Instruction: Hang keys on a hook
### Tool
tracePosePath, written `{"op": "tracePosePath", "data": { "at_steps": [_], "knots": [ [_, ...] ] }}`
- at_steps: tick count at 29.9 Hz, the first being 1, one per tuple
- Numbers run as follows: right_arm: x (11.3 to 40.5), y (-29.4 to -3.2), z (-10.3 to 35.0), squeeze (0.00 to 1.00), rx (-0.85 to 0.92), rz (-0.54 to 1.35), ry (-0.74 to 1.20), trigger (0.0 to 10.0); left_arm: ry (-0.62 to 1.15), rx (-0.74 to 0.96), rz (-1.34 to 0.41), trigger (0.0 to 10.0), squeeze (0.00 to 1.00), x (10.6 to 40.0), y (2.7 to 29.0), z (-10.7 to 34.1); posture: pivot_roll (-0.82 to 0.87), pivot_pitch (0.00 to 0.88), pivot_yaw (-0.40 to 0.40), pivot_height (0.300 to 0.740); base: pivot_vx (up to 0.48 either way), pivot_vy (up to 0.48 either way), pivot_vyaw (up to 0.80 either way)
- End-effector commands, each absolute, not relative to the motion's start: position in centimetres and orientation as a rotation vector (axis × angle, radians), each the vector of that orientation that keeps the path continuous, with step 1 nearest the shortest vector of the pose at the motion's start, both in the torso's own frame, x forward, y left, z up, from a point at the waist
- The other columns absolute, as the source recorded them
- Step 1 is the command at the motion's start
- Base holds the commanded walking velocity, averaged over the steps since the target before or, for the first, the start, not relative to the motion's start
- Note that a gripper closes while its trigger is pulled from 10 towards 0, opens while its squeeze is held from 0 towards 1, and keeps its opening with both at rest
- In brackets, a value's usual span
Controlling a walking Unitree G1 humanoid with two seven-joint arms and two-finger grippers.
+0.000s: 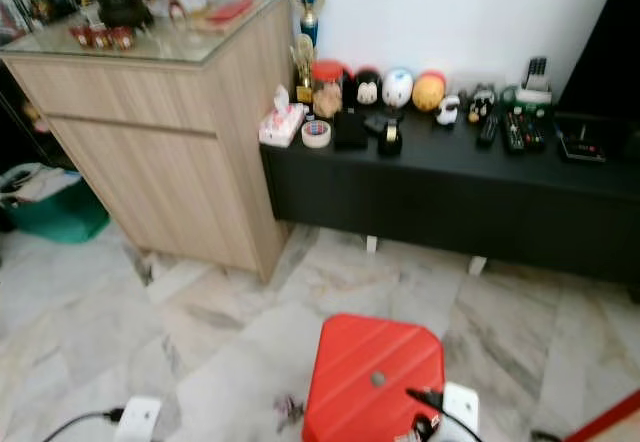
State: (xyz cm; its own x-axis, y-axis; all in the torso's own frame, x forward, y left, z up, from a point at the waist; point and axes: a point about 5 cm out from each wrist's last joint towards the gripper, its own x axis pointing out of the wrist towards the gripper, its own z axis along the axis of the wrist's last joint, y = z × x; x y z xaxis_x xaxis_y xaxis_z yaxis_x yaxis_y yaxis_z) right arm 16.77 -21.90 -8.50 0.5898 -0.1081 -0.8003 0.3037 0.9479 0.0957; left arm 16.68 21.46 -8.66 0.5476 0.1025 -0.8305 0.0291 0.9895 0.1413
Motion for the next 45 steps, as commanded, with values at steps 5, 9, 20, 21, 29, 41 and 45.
{"op": "tracePosePath", "data": {
  "at_steps": [5,9,20,21,29,41,45],
  "knots": [
    [18.3,-21.4,-7.8,0.00,0.227,-0.219,0.843,10.0,1.016,0.158,0.064,10.0,0.00,16.0,22.4,-8.8,-0.04,0.000,0.010,0.740,0.000,0.000,0.00],
    [19.8,-21.5,-7.0,0.00,0.198,-0.202,0.792,10.0,1.019,0.165,0.059,10.0,0.00,15.9,22.3,-8.8,-0.04,0.000,0.008,0.740,0.000,0.000,0.00],
    [21.6,-21.7,-5.7,0.00,0.127,-0.149,0.698,10.0,1.021,0.167,0.057,10.0,0.00,15.6,22.3,-8.9,-0.04,0.000,0.006,0.700,0.000,0.000,0.00],
    [21.7,-21.7,-5.6,0.00,0.120,-0.146,0.690,10.0,1.020,0.168,0.057,10.0,0.00,15.7,22.3,-8.9,-0.04,0.000,0.006,0.695,0.000,0.000,0.00],
    [23.4,-20.8,-4.4,0.00,0.098,-0.108,0.586,10.0,0.899,0.183,0.121,10.0,0.00,17.4,22.8,-7.9,-0.04,0.000,0.006,0.671,0.000,0.000,0.00],
    [23.7,-20.2,-4.1,0.00,0.103,-0.074,0.554,10.0,0.225,0.160,0.014,10.0,0.00,27.0,21.7,1.1,-0.04,0.000,0.006,0.671,0.000,0.000,0.00],
    [23.6,-20.2,-4.2,0.00,0.098,-0.077,0.554,10.0,0.148,0.137,-0.031,10.0,0.00,27.6,20.6,2.2,-0.04,0.000,0.009,0.671,0.000,0.000,0.00]
  ]
}}
